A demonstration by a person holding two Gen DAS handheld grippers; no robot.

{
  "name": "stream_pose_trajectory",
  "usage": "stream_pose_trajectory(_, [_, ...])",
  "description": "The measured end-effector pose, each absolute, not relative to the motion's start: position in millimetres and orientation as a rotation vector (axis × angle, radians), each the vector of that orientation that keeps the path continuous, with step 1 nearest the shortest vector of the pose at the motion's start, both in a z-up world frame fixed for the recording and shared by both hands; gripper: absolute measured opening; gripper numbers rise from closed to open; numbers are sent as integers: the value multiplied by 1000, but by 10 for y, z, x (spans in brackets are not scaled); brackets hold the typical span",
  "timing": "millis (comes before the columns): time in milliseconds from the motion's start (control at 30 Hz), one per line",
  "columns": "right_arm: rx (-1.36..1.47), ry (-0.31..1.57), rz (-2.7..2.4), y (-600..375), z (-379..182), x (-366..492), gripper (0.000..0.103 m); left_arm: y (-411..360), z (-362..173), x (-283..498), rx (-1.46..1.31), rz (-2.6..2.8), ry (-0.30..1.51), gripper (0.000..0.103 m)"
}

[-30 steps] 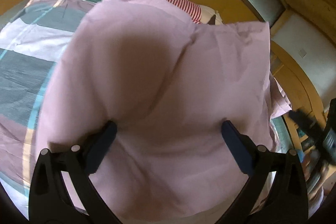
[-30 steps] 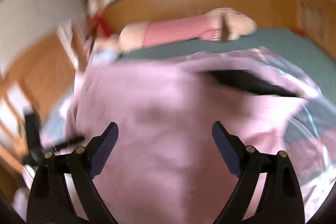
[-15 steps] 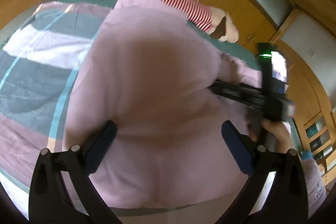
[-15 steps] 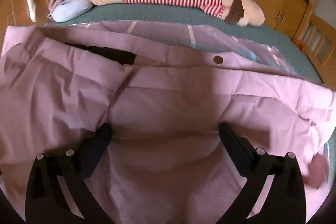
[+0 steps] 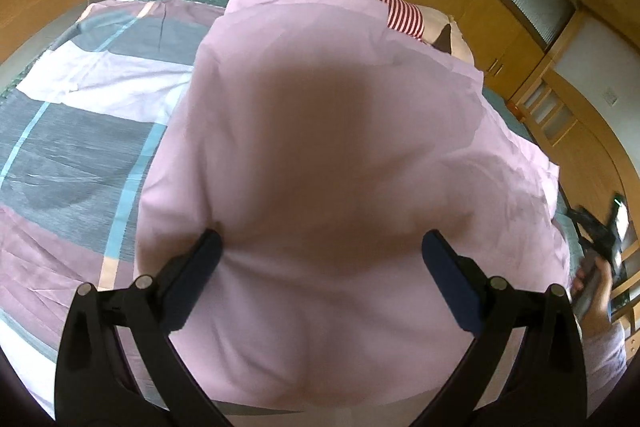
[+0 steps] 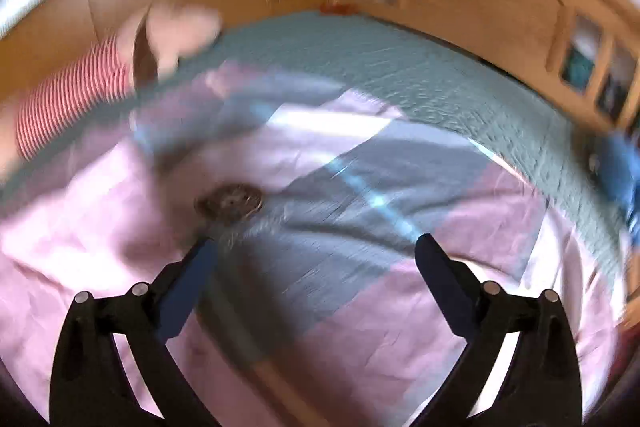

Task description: Fold large clothes

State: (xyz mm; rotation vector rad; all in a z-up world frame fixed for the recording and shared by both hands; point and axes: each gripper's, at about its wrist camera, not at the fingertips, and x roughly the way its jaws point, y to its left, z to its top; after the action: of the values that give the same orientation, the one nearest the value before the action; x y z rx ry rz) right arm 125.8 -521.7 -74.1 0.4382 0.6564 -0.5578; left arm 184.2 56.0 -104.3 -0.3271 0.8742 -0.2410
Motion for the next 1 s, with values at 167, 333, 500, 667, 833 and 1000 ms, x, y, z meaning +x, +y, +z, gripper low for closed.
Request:
stream_pose_trajectory(167, [366,680,-260,-4689,-447,1168,100,594,-957,1790,-345,-226,836,101])
stream_pose_trajectory(333, [133,966,-47,-3855,-771,1548,100,611,-1047,1834,-335,-214,859,101])
stream_pose_trajectory(500, [188,1032,-333,-4461,-1113,1646,102,599,-998,1815,-280,-168,845,101])
stream_pose_trajectory(667, [240,888,-479,-4704,-812,1489,102,826,-968,1789,-355,-104,836,101])
stream_pose_trajectory(833, [124,822,-307,-4203,-611,1575,102,1006,-1104,1846,-431,-62,897,101])
stream_pose_trajectory(1000, [61,977,-500,-4441,-1098,1807,102,1167,-1325,1910,-549,-83,965,101])
